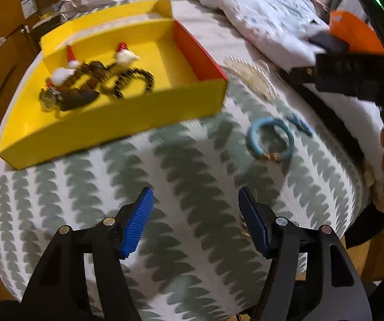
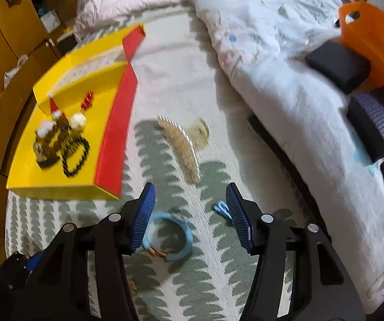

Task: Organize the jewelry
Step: 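Close the left tool on the gold leaf hairpin while the right tool grasps the light-blue bangle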

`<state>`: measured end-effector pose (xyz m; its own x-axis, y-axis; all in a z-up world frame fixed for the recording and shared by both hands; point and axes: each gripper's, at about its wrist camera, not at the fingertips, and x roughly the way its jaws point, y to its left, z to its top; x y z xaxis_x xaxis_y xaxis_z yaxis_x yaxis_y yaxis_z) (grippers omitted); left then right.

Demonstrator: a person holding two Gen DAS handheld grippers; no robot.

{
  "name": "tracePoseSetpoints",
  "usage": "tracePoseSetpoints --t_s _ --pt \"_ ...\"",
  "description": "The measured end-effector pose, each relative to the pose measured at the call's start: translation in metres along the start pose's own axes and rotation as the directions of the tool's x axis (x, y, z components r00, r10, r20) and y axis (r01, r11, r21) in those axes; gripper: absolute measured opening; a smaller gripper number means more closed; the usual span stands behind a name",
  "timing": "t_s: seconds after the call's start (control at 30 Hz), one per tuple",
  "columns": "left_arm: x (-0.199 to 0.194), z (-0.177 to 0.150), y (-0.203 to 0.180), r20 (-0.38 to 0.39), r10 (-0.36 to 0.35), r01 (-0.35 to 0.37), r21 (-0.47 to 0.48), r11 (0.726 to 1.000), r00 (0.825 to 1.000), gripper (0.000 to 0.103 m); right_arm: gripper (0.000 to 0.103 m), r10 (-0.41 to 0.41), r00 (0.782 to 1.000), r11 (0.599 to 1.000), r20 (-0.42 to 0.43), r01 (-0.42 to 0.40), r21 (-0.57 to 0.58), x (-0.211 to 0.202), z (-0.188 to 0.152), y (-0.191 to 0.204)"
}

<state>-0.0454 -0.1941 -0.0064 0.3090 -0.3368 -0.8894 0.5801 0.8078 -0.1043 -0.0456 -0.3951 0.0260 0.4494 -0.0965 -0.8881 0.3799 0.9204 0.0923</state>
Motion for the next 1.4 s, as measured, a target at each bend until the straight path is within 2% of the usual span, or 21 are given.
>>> tracePoseSetpoints --t_s 0.17,0.33,0.5,0.8,0.87,1.03,1.17,1.27,1.33,1.4 --pt "0.014 -0.009 -0.017 -0.036 -0.009 0.01 0.021 1.0 0.999 0.066 0.058 0.045 0.993 0.999 -0.112 -0.045 0.0 0.009 -0.012 -0.001" --pt "0.025 -0.012 -0.028 -0.061 -0.011 0.013 0.035 0.999 0.998 0.066 0.058 0.011 0.984 0.999 -0.177 -0.018 -0.043 0.019 -0.024 0.013" --pt "0.037 -0.019 -0.036 -0.104 -0.01 0.014 0.044 0.999 0.995 0.066 0.058 -0.009 0.978 0.997 -0.206 -0.005 -0.071 0.028 -0.031 0.021" --pt "0.045 -0.019 -0.045 -0.11 0.032 -0.026 0.05 0.998 0.993 0.064 0.056 -0.03 0.977 0.997 -0.211 0.013 -0.079 0.042 -0.032 0.019" --pt "0.046 -0.017 -0.045 -0.111 0.035 -0.03 0.047 0.998 0.993 0.061 0.055 -0.03 0.976 0.997 -0.215 0.013 -0.078 0.045 -0.033 0.017" --pt "0.046 -0.016 -0.044 -0.115 0.042 -0.038 0.033 0.999 0.993 0.046 0.047 -0.021 0.976 0.997 -0.217 0.004 -0.081 0.047 -0.033 0.017" --pt "0.046 -0.017 -0.042 -0.12 0.024 -0.022 0.02 1.0 0.992 0.043 0.046 -0.034 0.971 0.996 -0.236 0.013 -0.092 0.056 -0.036 0.019" --pt "0.052 -0.011 -0.038 -0.125 0.006 -0.005 0.008 1.0 0.992 0.034 0.044 -0.03 0.97 0.996 -0.243 0.009 -0.087 0.061 -0.038 0.019" --pt "0.056 -0.01 -0.036 -0.131 -0.009 0.01 0.003 1.0 0.991 0.025 0.044 -0.027 0.97 0.997 -0.242 0.008 -0.082 0.062 -0.038 0.019" --pt "0.057 -0.01 -0.036 -0.137 -0.024 0.024 -0.003 1.0 0.99 0.021 0.044 -0.028 0.971 0.997 -0.238 0.009 -0.081 0.062 -0.04 0.018"
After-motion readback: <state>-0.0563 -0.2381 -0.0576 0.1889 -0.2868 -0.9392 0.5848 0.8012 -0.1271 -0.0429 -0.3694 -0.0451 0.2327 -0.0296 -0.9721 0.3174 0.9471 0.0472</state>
